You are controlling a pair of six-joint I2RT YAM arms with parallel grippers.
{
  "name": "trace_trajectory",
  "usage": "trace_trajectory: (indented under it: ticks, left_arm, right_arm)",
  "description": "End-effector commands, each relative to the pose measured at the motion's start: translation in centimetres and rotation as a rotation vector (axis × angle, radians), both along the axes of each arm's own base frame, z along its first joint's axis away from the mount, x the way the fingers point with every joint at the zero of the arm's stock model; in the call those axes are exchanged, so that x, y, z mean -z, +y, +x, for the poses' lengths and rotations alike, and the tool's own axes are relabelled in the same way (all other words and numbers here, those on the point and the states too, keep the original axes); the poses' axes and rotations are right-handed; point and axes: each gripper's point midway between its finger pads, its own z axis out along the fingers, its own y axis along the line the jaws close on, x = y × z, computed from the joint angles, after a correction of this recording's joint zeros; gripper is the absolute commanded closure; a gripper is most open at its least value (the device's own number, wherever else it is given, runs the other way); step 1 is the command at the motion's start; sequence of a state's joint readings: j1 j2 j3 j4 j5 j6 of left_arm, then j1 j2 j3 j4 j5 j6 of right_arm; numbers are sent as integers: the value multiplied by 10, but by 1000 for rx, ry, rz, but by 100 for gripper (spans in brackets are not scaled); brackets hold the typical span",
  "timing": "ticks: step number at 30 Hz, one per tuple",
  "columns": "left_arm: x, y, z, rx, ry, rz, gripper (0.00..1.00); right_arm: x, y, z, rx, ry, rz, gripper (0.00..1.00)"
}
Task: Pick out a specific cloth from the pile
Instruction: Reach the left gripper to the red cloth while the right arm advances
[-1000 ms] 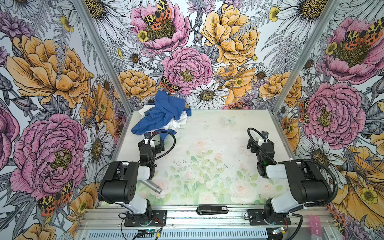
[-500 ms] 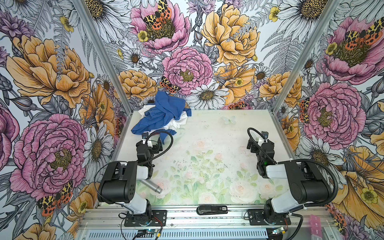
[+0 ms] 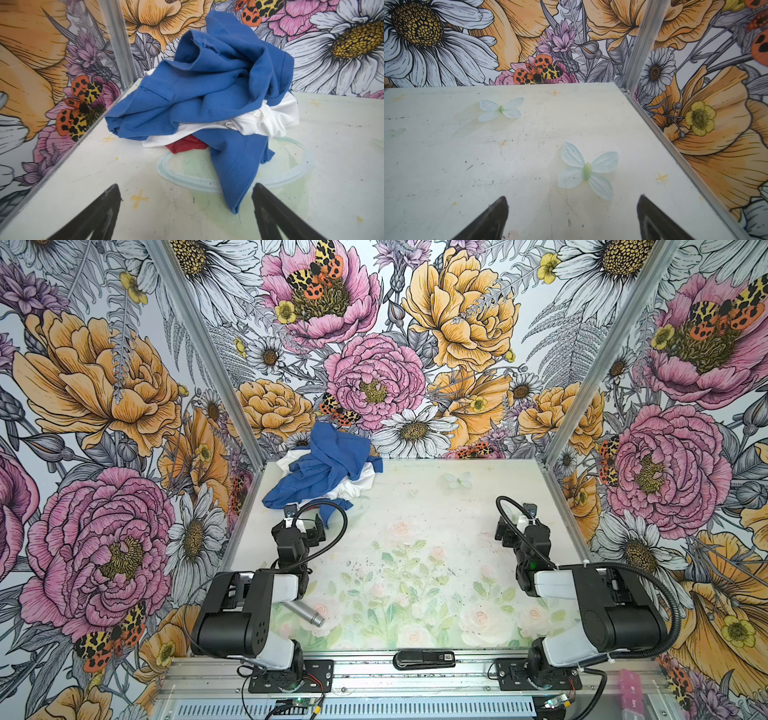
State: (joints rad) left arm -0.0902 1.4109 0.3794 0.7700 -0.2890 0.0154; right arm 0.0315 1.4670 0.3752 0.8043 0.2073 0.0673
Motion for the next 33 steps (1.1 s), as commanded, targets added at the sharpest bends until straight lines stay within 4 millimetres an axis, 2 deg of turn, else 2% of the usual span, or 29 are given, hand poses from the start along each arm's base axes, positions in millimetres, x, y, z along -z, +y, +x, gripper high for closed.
trace_trajectory:
  ticks: [1, 3, 4, 6, 8, 10, 12, 14, 17, 18, 20, 22, 24, 29, 33]
  left_arm:
    - [-55, -5, -10, -138, -1, 94, 1]
    - [-74, -18, -10, -151, 70, 93, 1]
    - [-76, -16, -11, -182, 125, 75, 1]
    - [-68, -1, -12, -242, 252, -38, 1]
    - [-49, 6, -6, -197, 315, -192, 6]
    - [-34, 15, -2, -145, 319, -396, 18]
    - [-24, 22, -2, -111, 318, -563, 28]
    - [-17, 24, -1, -115, 349, -596, 32]
    - [0, 26, 5, -142, 413, -622, 40]
    - [7, 29, 8, -158, 415, -662, 48]
    - [19, 35, 13, -181, 392, -749, 57]
    - [29, 37, 18, -200, 359, -811, 57]
    - [42, 36, 27, -208, 356, -857, 63]
    - [74, 30, 53, -212, 317, -954, 75]
    - [96, 19, 68, -226, 318, -973, 76]
  right_arm:
    - [-42, 8, -6, 60, -64, -109, 4]
    - [-76, 38, -5, -25, -97, -131, 3]
    - [-91, 53, -5, -83, -124, -116, 3]
    - [-122, 72, -4, -143, -169, -9, 3]
    - [-132, 100, 4, -252, -114, 117, 4]
    - [-127, 139, 8, -354, -18, 179, 4]
    - [-118, 194, 4, -452, 57, 157, 3]
    - [-105, 244, -6, -518, 105, 96, 3]
    - [-81, 315, -23, -670, 176, 118, 2]
    - [-74, 336, -32, -741, 158, 137, 2]
    - [-65, 361, -49, -819, 65, 145, 2]
    - [-50, 366, -56, -835, 54, 155, 1]
    - [-42, 370, -56, -840, 101, 139, 1]
    - [-46, 365, -56, -823, 67, 117, 0]
    - [-45, 364, -57, -827, 67, 104, 1]
